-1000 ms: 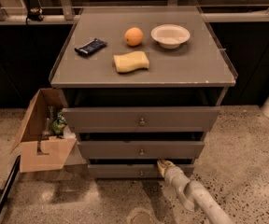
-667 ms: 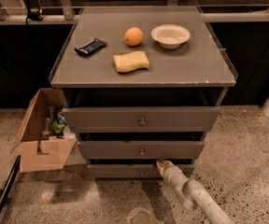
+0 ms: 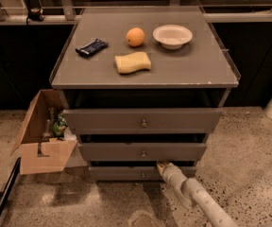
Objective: Open bottom drawer
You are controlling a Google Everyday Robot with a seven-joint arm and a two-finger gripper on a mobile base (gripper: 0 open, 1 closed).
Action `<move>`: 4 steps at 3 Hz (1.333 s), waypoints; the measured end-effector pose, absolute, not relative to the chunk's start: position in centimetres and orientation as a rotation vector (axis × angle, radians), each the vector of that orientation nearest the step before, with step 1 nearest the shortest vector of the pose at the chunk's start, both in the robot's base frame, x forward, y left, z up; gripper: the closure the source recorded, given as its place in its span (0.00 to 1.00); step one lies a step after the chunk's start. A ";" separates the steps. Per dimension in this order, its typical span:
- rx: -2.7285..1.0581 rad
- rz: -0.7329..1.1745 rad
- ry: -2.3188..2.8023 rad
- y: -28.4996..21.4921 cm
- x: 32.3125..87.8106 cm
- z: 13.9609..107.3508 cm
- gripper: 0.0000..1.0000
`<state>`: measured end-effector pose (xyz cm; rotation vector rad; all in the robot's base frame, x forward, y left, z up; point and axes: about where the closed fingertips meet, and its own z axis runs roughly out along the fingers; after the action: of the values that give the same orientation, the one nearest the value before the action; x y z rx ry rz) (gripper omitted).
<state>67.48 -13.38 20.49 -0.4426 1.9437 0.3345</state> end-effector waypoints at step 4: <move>-0.481 0.316 2.019 -12.7 68.0 19.0 1.00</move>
Offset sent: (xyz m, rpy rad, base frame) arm 0.0063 0.0024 -0.0075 -0.0325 0.0360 0.0001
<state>68.02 -12.75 18.97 -0.4811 2.0192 0.3163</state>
